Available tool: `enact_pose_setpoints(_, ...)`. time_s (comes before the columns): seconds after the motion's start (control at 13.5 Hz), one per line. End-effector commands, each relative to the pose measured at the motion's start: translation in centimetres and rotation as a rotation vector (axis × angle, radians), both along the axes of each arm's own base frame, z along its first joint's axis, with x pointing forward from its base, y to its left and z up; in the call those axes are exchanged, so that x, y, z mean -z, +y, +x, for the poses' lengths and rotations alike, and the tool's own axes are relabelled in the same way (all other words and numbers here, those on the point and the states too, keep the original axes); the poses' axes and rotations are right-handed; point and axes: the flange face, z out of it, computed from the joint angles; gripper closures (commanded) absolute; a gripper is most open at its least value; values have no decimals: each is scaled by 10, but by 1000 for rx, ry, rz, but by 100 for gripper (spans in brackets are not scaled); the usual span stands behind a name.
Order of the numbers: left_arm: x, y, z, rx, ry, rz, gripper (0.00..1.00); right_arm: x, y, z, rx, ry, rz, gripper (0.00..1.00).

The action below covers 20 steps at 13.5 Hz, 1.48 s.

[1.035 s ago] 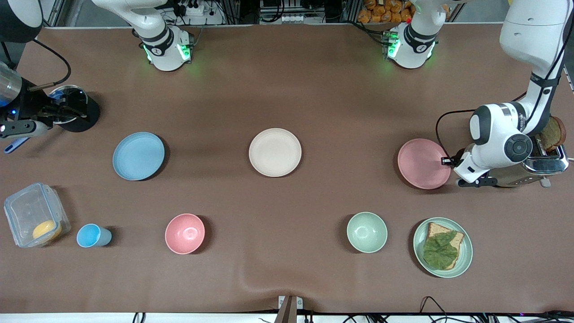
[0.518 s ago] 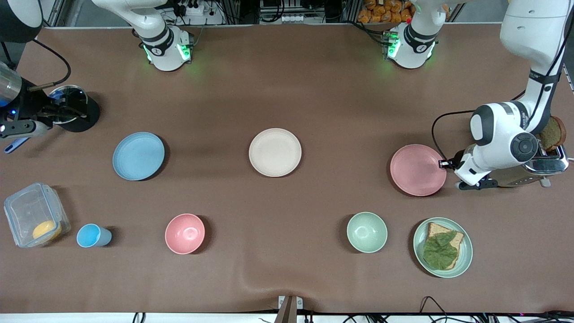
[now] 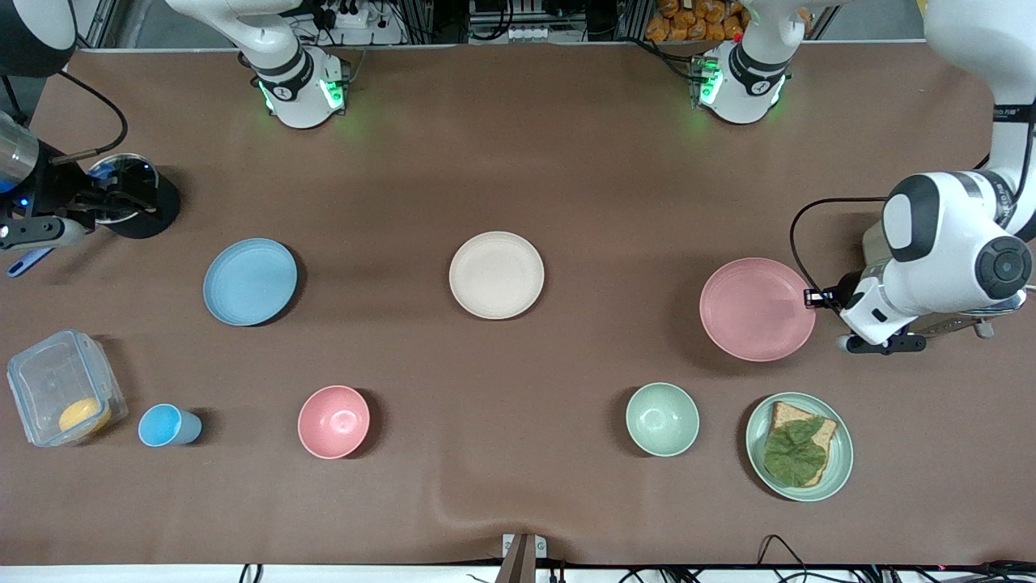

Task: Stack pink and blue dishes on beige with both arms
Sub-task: 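Lift the pink plate with the left gripper toward the beige plate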

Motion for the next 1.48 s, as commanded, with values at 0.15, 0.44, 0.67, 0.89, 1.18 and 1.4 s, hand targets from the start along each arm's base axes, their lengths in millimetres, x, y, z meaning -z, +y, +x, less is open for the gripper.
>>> enact_pose_setpoints(0.15,-45,-23,10,46,-22,-44,100,-4,-2,-2,8,1,1,0)
enact_pose_setpoints(0.44,-53,-38,12,72,-37,-51,100,-4,-2,-2,8,1,1,0)
enact_pose_setpoints(0.67,-62,-45,14,83,-49,-53,100,-3,-3,-2,9,2,1,0)
enact_pose_setpoints(0.89,-65,-47,15,87,-51,-54,100,-2,-4,-1,9,5,1,0)
enact_pose_setpoints(1.18,-66,-55,14,94,-52,-57,100,0,-7,-1,15,10,1,0)
enact_pose_setpoints(1.4,-67,-58,13,94,-51,-57,100,-1,-6,-1,14,9,3,0)
